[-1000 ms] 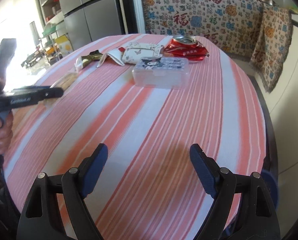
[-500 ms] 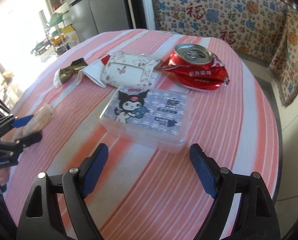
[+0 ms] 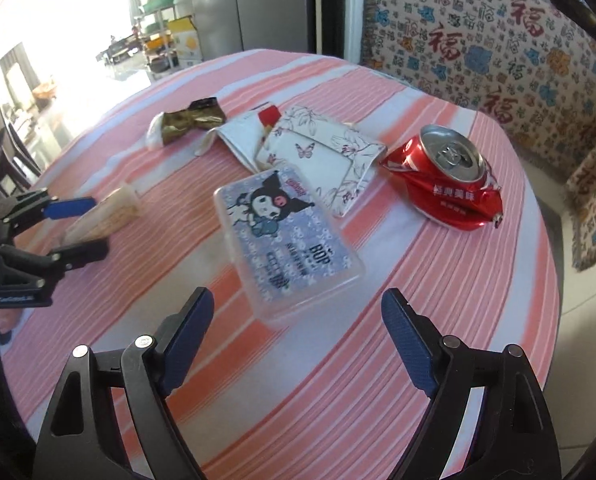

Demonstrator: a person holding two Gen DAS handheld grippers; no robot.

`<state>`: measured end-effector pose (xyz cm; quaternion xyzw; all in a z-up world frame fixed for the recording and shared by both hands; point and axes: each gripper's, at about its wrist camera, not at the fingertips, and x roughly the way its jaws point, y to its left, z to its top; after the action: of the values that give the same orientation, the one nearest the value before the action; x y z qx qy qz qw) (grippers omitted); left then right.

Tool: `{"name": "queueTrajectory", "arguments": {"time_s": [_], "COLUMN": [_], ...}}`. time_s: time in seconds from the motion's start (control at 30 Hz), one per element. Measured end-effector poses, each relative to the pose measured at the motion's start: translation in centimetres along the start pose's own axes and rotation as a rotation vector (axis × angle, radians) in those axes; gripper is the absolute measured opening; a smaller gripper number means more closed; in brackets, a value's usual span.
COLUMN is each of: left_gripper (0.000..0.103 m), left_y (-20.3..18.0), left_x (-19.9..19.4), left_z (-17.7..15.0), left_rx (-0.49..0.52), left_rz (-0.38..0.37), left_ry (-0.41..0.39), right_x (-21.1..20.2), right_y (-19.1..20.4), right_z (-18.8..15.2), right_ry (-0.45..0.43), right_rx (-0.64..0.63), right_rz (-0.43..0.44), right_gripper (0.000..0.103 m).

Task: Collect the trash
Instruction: 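Grasp the snack bar wrapper with the left gripper while the right grasps the Kuromi box, then carry both items to the blue basket and open both grippers over it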

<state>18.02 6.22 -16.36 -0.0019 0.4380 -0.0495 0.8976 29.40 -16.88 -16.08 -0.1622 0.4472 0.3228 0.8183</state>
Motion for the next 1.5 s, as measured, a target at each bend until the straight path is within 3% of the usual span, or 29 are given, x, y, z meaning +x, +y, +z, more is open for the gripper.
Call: {"name": "queueTrajectory", "arguments": {"time_s": [0.13, 0.2, 0.27, 0.5, 0.6, 0.7, 0.9, 1.5], "left_gripper": [0.065, 0.065, 0.065, 0.066, 0.066, 0.066, 0.067, 0.067], "left_y": [-0.1, -0.2, -0.2, -0.2, -0.2, -0.2, -0.1, -0.1], "left_x": [0.1, 0.1, 0.1, 0.3, 0.4, 0.5, 0.5, 0.4], "left_z": [-0.1, -0.1, 0.0, 0.1, 0.1, 0.1, 0.1, -0.1], "left_rx": [0.004, 0.006, 0.006, 0.011, 0.015, 0.015, 0.011, 0.011], "left_rz": [0.004, 0.007, 0.006, 0.011, 0.017, 0.015, 0.01, 0.009], "left_ry": [0.0, 0.001, 0.001, 0.002, 0.003, 0.003, 0.002, 0.001], "right_x": [2.0, 2.2, 1.6, -1.5, -2.9, -3.7, -3.1, -3.0], "right_y": [0.0, 0.5, 0.7, 1.2, 2.8, 4.8, 6.0, 6.5], "right_z": [1.1, 1.2, 1.0, -4.0, -6.2, -7.3, -8.2, -8.6], "right_ry": [0.031, 0.03, 0.011, 0.021, 0.001, -0.035, -0.113, -0.128], "right_rx": [-0.014, -0.013, 0.01, 0.172, 0.217, 0.224, 0.224, 0.234], "right_rz": [0.019, 0.023, 0.026, -0.135, -0.114, -0.066, -0.145, -0.178], "right_gripper": [0.087, 0.076, 0.075, 0.074, 0.072, 0.081, 0.093, 0.093]}}
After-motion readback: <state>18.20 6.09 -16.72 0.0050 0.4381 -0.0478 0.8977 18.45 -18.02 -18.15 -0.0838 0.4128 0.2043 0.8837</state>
